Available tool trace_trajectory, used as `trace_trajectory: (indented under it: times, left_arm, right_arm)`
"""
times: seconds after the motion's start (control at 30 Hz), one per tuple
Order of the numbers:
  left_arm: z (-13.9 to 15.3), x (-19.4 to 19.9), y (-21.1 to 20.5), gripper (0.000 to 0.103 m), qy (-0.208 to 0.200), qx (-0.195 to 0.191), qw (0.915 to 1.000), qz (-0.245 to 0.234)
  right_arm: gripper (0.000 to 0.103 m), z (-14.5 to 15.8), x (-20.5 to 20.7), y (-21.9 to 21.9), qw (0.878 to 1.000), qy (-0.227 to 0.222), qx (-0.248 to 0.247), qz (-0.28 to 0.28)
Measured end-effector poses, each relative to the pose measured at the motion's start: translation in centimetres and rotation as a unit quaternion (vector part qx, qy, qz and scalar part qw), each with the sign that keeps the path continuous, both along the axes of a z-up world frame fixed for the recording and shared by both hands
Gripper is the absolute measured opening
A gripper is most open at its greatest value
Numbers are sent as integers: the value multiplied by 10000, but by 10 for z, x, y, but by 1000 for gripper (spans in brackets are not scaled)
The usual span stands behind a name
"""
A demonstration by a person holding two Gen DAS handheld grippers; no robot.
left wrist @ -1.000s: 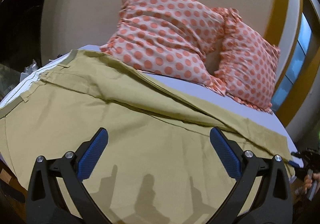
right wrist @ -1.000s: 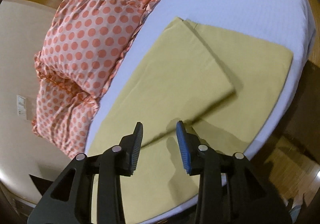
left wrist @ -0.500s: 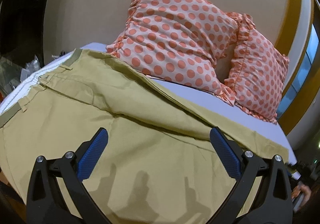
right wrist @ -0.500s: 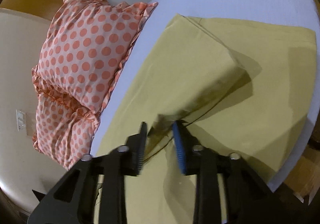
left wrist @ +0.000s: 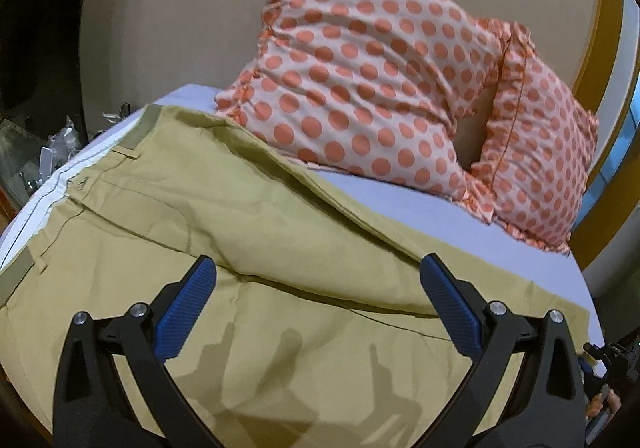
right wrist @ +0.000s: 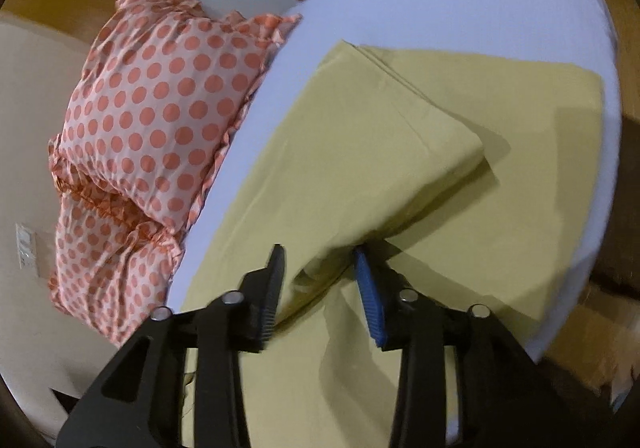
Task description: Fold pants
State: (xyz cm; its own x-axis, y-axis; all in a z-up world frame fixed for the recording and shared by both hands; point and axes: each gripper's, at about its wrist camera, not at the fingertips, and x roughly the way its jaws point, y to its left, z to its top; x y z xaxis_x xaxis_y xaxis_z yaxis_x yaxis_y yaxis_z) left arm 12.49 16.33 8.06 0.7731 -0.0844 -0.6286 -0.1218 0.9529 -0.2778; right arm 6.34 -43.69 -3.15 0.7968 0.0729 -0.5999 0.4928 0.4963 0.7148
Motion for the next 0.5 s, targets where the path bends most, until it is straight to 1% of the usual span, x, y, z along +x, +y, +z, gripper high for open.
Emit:
trace_trajectory:
  times: [0.03,0.07,0.13,0.17,0.23,0.27,0.37,0.4,0.47,0.5]
  left_arm:
    - [-2,6,3,101,93,-60,9999,-14]
    - [-4,13,8,101,209,-203,9996,-26]
    - [-6,26,18,101,364,-466,9982,-26]
    - [-7,32,22,100,415,-553,9976,-12]
    - [-10,53,34,99,609,-662,9959,79]
    - [-12,60,38,93,685,-655,9954,129]
    - [-22,90,47,85,995,-629,9927,250]
    - [-27,102,49,83,1129,-649,9911,274]
    - [-37,126,53,75,1367,-667,9876,378]
    - [-41,137,54,74,1459,-677,9860,431]
  right_arm:
    - [4,-4,2,-3,10000,-20,-20,28]
    - [3,-11,1,-8,9997,-170,175,73]
    - [2,-14,-6,-13,9983,-446,364,72]
    - [2,-11,-11,-16,9970,-680,348,82]
    - [2,-6,-16,-18,9959,-868,253,96]
    - [2,-3,-17,-20,9949,-964,263,103]
    - [2,1,-17,-23,9937,-1075,297,82]
    - [2,3,-16,-23,9937,-1088,273,84]
    - [2,5,-13,-23,9932,-1126,267,93]
    - [2,5,-12,-24,9932,-1132,267,101]
